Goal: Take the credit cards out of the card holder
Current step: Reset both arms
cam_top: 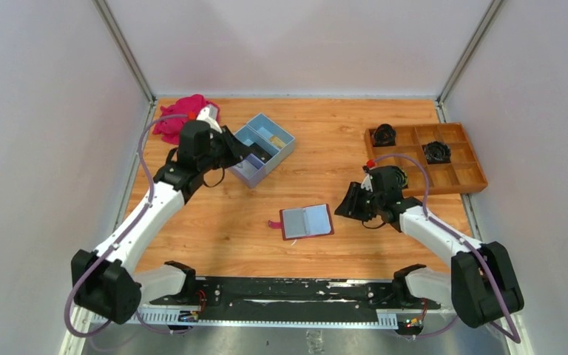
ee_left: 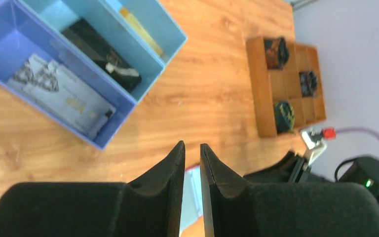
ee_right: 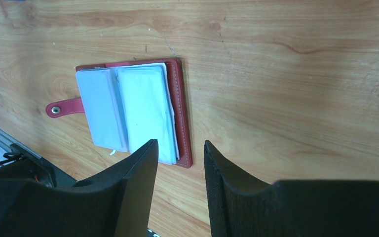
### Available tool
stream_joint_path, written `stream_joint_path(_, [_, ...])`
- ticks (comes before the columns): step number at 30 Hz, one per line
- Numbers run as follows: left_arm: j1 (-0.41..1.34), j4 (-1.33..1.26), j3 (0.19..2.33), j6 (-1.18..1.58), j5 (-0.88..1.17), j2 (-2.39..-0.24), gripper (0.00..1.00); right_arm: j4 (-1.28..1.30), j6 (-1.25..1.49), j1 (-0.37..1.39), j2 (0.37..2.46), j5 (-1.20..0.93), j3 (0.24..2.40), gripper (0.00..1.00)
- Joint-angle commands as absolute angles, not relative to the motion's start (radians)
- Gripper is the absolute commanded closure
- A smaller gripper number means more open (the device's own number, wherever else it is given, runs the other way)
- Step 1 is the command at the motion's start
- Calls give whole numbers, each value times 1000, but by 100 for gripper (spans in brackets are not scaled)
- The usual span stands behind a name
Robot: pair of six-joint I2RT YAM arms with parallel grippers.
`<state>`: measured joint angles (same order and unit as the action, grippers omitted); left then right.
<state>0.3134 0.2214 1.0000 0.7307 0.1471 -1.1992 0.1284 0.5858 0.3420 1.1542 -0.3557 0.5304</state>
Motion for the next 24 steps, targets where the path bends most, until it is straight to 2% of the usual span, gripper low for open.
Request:
stream_joint_path(1, [379, 297, 861, 670, 145, -1106, 78, 127, 571, 342, 1187, -358, 566, 57])
stream_joint_path(5, [442, 331, 770, 655, 115, -981, 74, 165, 538, 345, 1182, -339, 609, 52])
stream_joint_path(6, [449, 347, 757, 651, 108, -948, 73, 197, 518, 345, 1176, -324, 636, 44])
stream_joint_path(7, [452, 363, 749, 647, 101, -916, 72, 234, 493, 345, 1167, -294, 666, 40])
stream_joint_path(11, [453, 425, 750, 608, 38, -763, 61, 387, 378, 345, 1114, -152, 816, 37])
stream_joint_path(12, [452, 443, 759, 596, 12, -731, 60, 413, 354, 345, 1100, -110, 849, 16])
stream_joint_path(13, [453, 458, 767, 582, -13, -701, 55, 435, 335, 344, 1083, -64, 884, 2])
stream_joint_path(17, [452, 531, 802, 548, -166, -620, 52, 468, 313, 343, 1026, 153, 966, 0])
stream_joint_path(21, [452, 600, 825, 514, -325, -562, 52, 469, 339, 344, 966, 226, 980, 0])
stream_joint_path(22, [452, 608, 824, 507, -358, -548, 45, 466, 345, 343, 955, 231, 979, 0])
stream_joint_path(23, [452, 612, 821, 504, -391, -531, 30, 464, 348, 343, 947, 234, 976, 0])
stream_joint_path(24, [451, 617, 814, 510, -434, -515, 21, 463, 354, 344, 939, 239, 973, 0])
